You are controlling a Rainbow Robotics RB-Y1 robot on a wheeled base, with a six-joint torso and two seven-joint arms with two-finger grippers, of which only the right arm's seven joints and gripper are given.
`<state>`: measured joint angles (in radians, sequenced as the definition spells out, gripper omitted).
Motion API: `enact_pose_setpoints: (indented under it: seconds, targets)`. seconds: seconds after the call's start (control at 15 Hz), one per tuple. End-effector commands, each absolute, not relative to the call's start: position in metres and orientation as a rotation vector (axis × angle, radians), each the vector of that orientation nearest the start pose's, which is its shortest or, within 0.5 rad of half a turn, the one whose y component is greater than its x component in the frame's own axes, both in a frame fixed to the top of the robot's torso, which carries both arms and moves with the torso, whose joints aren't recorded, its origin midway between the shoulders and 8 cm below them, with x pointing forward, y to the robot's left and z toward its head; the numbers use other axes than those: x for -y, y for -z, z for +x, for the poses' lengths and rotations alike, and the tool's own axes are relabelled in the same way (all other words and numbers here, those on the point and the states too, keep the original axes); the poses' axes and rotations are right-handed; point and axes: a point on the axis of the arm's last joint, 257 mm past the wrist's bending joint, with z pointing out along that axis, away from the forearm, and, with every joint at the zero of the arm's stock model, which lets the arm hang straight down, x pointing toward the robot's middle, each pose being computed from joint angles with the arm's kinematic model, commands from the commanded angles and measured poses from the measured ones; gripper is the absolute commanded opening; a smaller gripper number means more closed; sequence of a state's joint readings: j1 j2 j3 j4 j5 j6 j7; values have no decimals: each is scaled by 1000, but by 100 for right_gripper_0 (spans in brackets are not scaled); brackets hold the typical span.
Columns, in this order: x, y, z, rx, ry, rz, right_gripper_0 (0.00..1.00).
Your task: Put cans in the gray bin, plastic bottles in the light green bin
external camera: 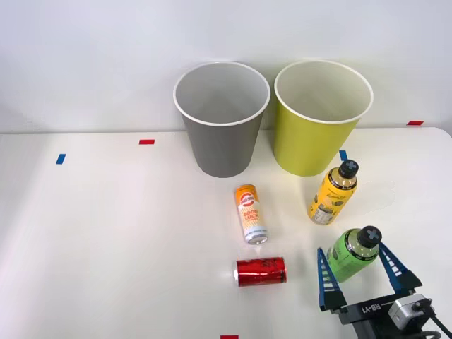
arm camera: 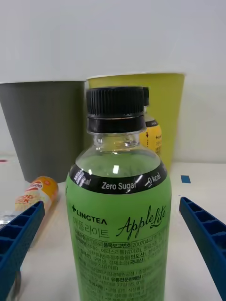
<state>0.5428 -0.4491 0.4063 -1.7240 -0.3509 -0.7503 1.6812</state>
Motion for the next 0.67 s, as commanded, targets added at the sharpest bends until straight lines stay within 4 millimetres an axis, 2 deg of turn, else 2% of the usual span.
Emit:
enact_pose_setpoints:
  seconds: [0.07,0.27,0.67]
  targets:
    - [218,241,337,-1331,-117,-129,100]
    - [212,241,344,-1337,-141,-105,100]
    - [215,241,355,-1348,-141,-110,100]
